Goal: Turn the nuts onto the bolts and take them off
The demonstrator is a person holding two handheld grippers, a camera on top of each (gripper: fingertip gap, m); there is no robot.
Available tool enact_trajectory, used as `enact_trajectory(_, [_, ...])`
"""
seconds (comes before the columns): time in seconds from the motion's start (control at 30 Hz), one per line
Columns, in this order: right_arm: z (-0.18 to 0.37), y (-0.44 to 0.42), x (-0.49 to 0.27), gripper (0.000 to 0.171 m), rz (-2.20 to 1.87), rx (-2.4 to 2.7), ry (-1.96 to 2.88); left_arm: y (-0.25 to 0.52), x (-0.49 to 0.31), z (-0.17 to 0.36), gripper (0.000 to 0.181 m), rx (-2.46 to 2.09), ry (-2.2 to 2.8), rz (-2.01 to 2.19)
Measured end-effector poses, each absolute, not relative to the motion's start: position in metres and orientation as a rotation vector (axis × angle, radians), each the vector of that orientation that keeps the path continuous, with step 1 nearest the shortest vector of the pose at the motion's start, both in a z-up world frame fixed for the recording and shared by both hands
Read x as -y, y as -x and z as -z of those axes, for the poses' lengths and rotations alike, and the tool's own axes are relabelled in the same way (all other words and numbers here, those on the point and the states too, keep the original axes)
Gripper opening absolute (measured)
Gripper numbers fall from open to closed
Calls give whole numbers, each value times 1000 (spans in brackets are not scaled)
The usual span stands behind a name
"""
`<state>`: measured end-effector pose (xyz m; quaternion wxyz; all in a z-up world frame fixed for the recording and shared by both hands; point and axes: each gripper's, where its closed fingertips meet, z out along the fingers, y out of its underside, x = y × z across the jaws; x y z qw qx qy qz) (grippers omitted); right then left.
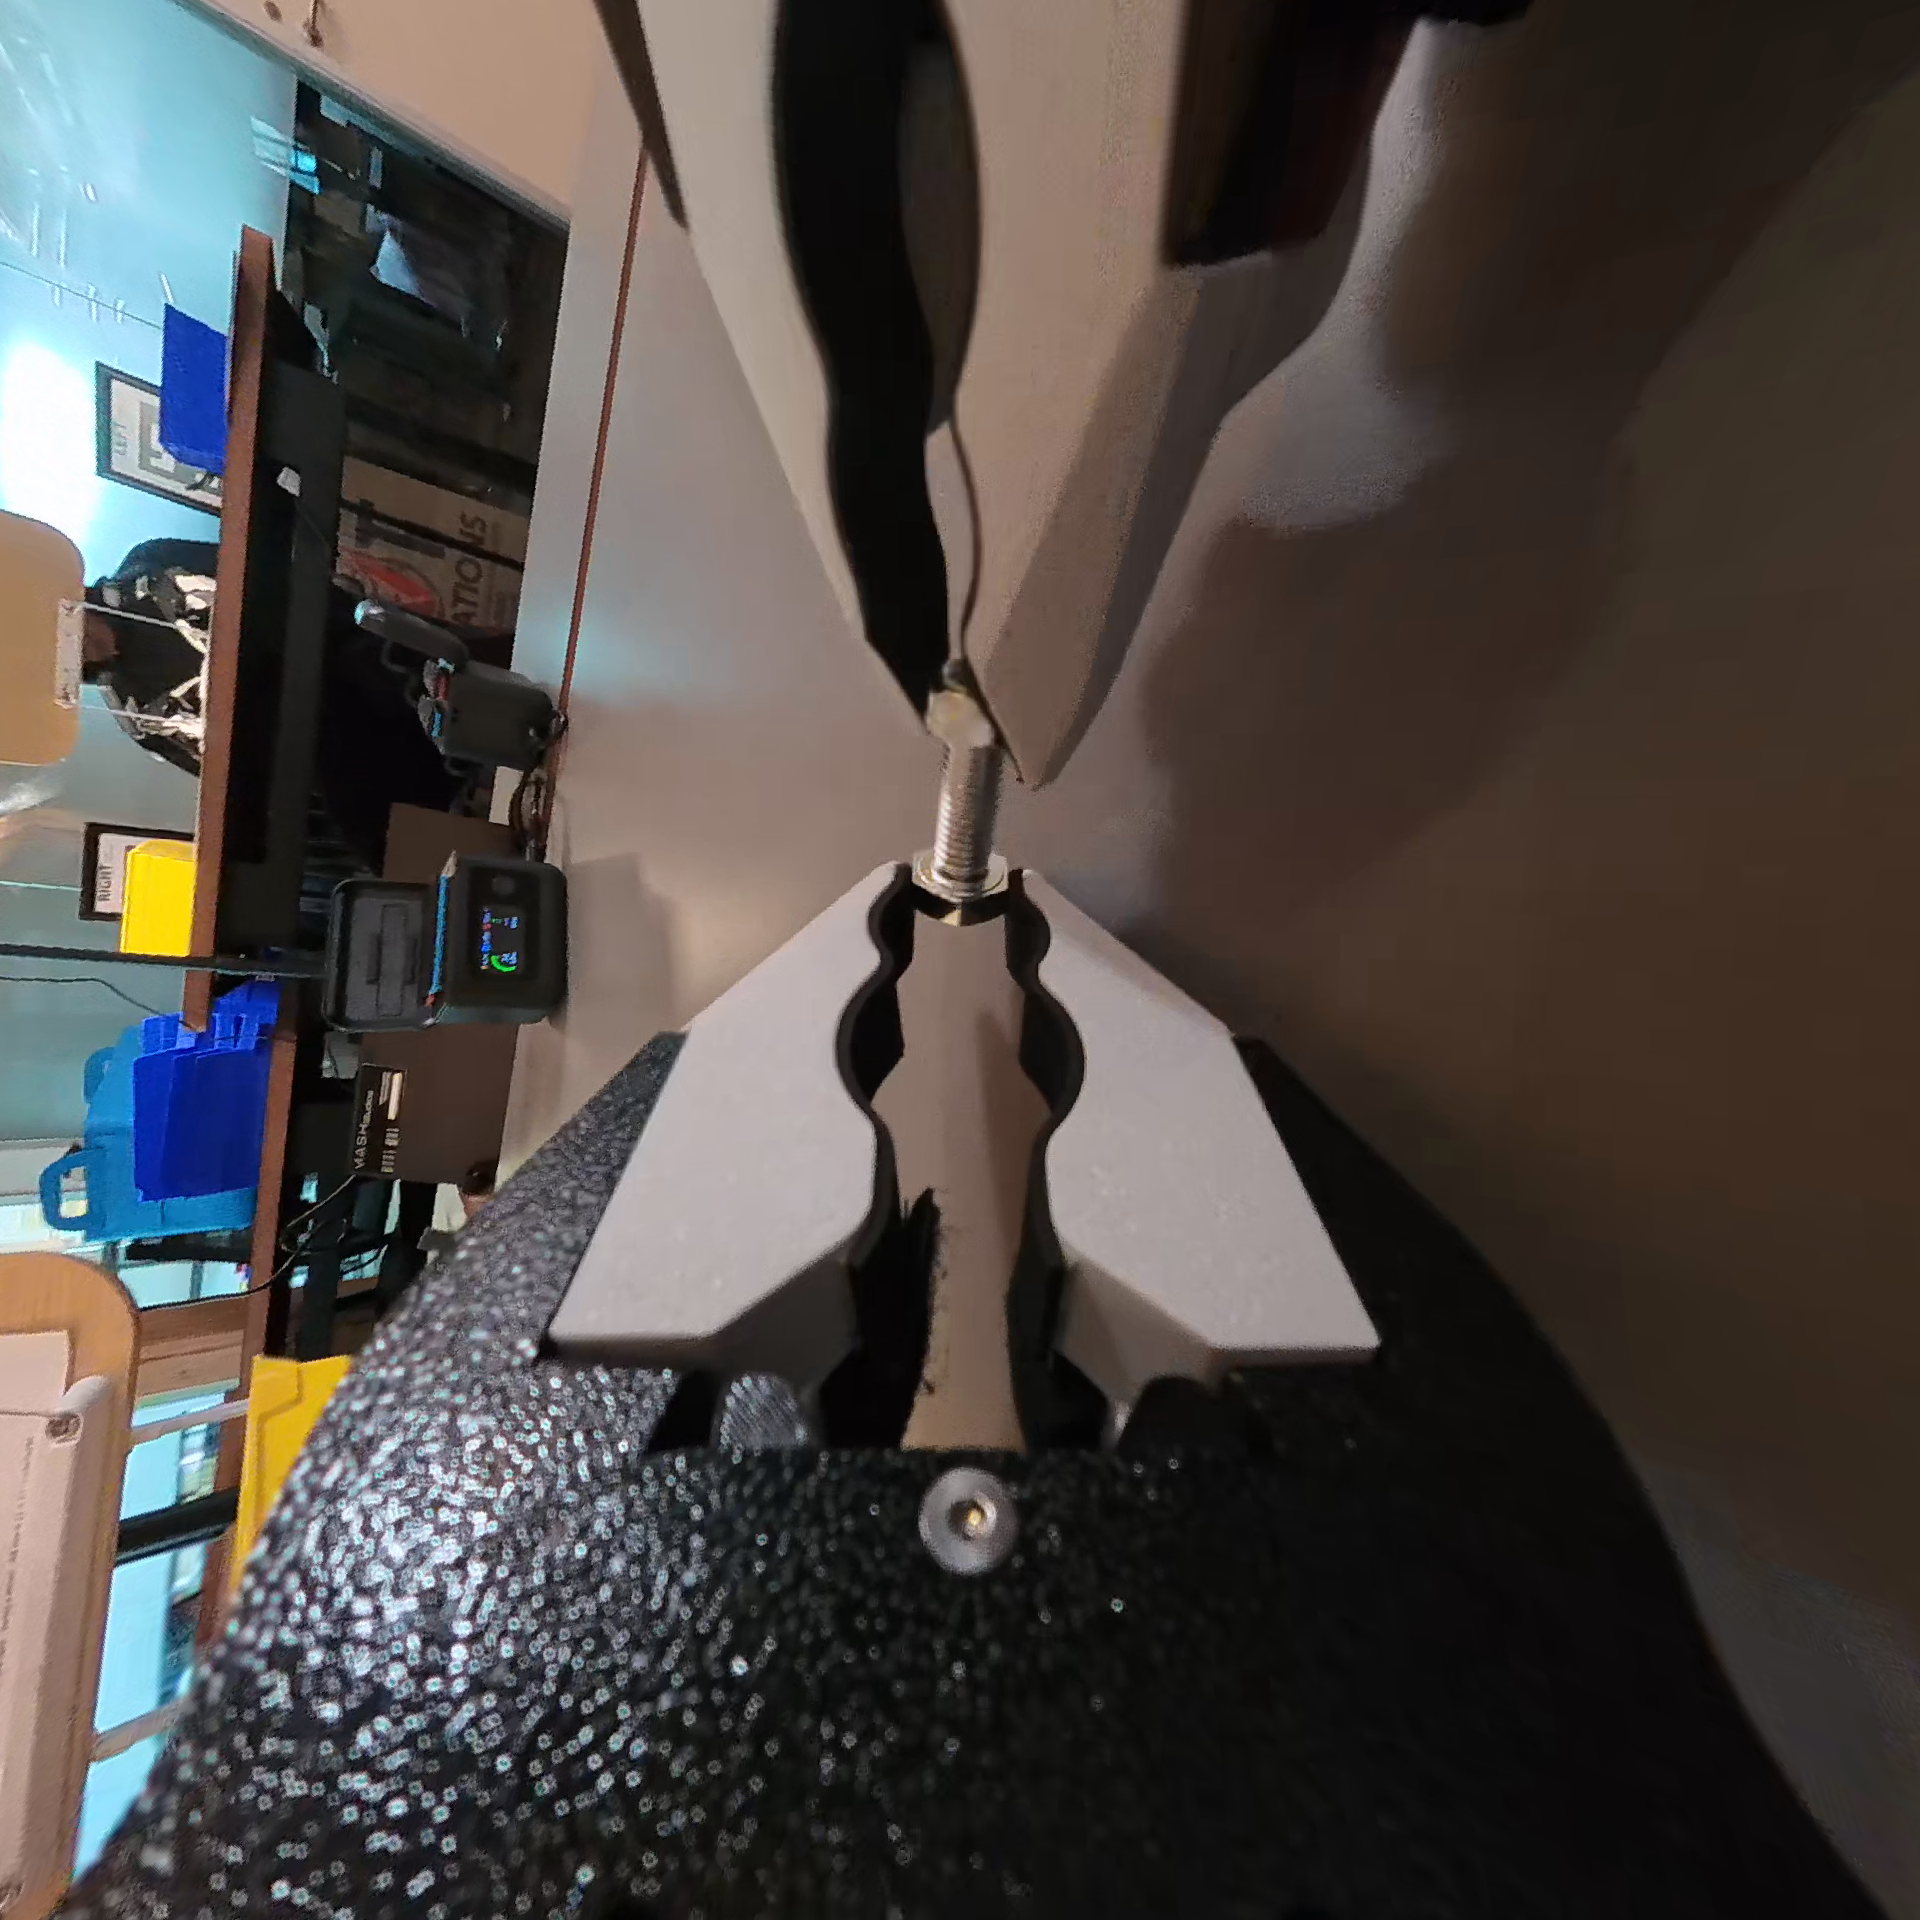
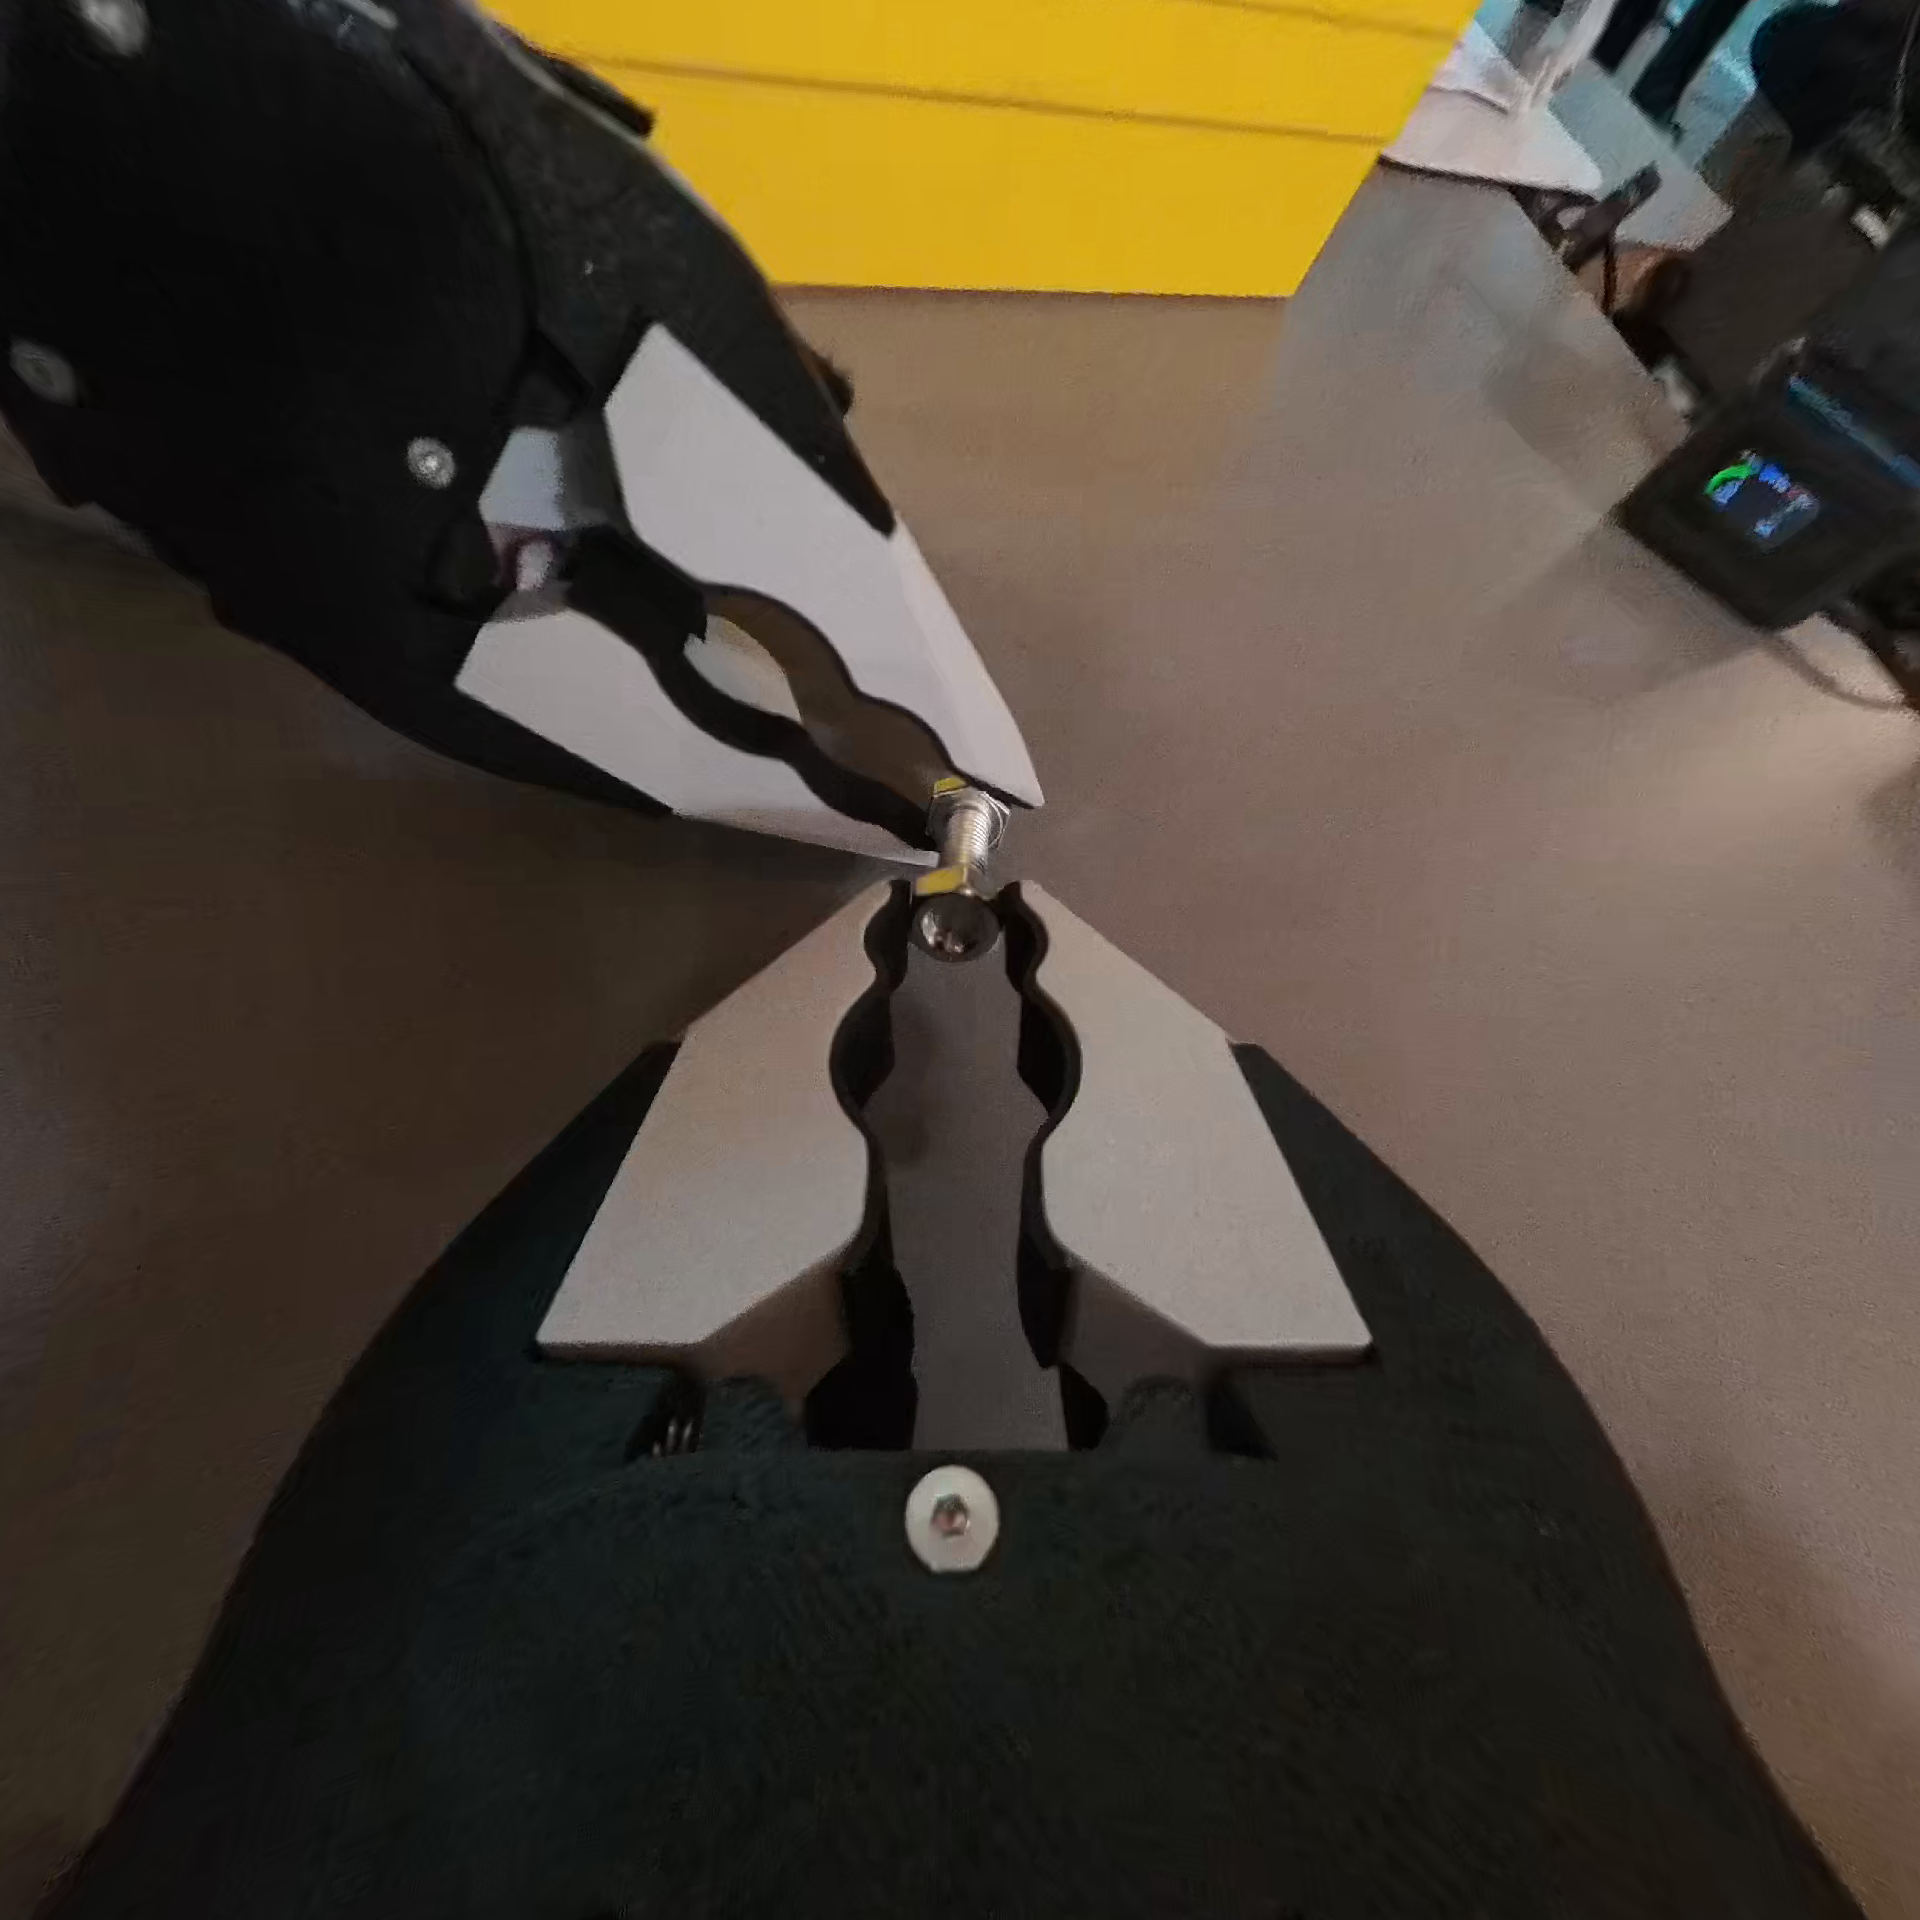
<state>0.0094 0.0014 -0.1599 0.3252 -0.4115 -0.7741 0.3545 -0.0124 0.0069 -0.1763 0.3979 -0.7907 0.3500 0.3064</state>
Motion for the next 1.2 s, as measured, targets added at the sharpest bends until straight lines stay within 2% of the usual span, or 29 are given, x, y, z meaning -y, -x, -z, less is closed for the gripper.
enact_trajectory(0.2, [158,-18,-2,16,-433,2042,389,2,-6,176,16,-892,1994,-647])
enact_trajectory(0.3, [154,-13,-2,17,-295,1978,288,8,-4,175,16,-828,2022,-590])
enact_trajectory(0.37, [153,-10,-1,21,-430,1968,471,21,-1,177,16,-813,2044,-652])
enact_trajectory(0.43, [155,-12,5,39,-739,2014,764,24,0,177,15,-796,2047,-639])
enact_trajectory(0.5, [158,-13,3,45,-942,2039,1006,24,-1,177,15,-789,2046,-630])
enact_trajectory(0.6, [170,-16,3,44,-1040,2089,1164,23,-3,177,15,-803,2039,-649])
enact_trajectory(0.7, [166,-10,10,40,-1036,2089,1110,22,-3,177,15,-811,2035,-659])
enact_trajectory(0.77, [138,-5,21,37,-1093,1988,881,21,-3,177,15,-812,2033,-651])
enact_trajectory(0.83, [123,-3,17,33,-1077,1900,872,20,-4,177,15,-814,2030,-657])
enact_trajectory(0.97, [155,-5,-1,35,-982,1995,1121,20,-4,177,15,-810,2031,-652])
enact_trajectory(1.07, [155,-4,3,17,-1004,1996,1138,20,-4,177,15,-824,2025,-665])
enact_trajectory(1.2, [155,-6,2,16,-932,2025,1010,15,-5,177,15,-840,2012,-638])
